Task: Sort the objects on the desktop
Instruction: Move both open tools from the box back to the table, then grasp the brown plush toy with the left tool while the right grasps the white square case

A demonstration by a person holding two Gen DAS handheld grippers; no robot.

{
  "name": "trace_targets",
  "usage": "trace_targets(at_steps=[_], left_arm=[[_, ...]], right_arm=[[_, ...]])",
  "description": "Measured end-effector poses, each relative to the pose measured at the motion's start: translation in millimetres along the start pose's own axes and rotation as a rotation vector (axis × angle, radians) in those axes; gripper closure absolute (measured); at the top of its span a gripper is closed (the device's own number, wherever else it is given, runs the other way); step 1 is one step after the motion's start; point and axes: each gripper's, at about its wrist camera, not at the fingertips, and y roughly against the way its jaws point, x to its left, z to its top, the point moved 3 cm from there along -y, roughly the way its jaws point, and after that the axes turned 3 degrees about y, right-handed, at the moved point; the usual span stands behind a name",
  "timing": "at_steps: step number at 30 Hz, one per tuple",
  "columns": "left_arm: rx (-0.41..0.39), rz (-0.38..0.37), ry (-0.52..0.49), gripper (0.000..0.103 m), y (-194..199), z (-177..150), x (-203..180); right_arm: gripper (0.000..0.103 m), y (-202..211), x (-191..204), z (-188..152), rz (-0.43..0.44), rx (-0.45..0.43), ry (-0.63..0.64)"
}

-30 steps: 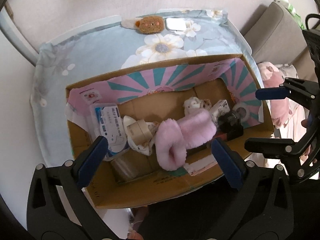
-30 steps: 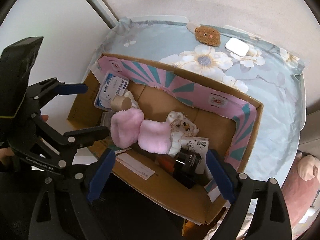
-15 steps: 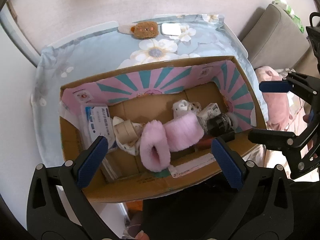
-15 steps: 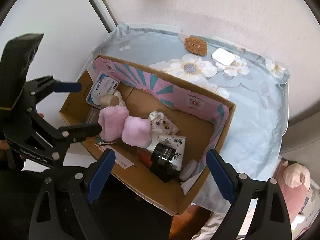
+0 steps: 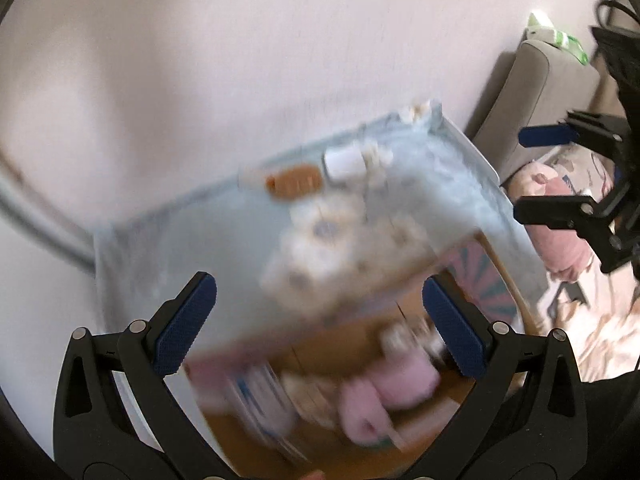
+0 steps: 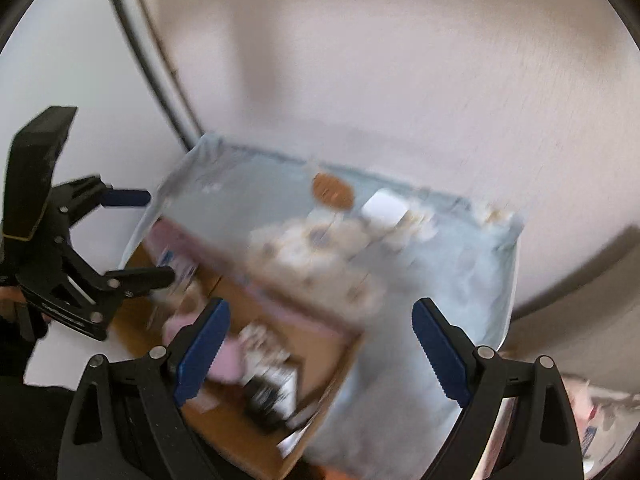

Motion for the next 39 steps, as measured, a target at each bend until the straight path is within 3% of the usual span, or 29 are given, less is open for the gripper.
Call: trace_targets(at_steps=[5, 9, 17, 26, 30, 33, 34, 36, 39], left_arm=[[-0.06, -0.041, -0.229, 0.0, -39, 51, 4], [-0.024, -0.081, -0.379, 0.001, -100, 65, 8], [0.045, -0.141, -0.533, 0.023, -191, 60, 7], [0.046, -0.149, -0.566, 0.032, -222, 59, 4], [0.048, -0.151, -0.551, 0.05, -227, 63, 9], [0.052, -0.173, -0.529, 0.056, -226, 64, 14], [0.052, -0.174, -0.528, 0.059, -226, 64, 15], [0.053, -0.181, -0.524, 0.062, -223, 64, 15], [0.057, -0.181, -0.522, 0.065, -218, 63, 14]], right_arm=[[0.012, -35, -42, 40, 0.006, -0.004, -0.009], [0.012, -80, -64, 54, 0.005, -0.007, 0.0], [0.012, -184, -88, 53, 0.0, 0.009, -0.012], [0.012, -242, -78, 53, -0.07, 0.02, 0.062], [0.012, -258, -79, 58, -0.074, 0.02, 0.066], [0.013, -267, -78, 61, -0.089, 0.02, 0.079], [0.016, -268, -77, 61, -0.099, 0.014, 0.089], [0.032, -266, -75, 62, -0.106, -0.007, 0.106], [0.032, -264, -73, 62, -0.109, -0.004, 0.106]])
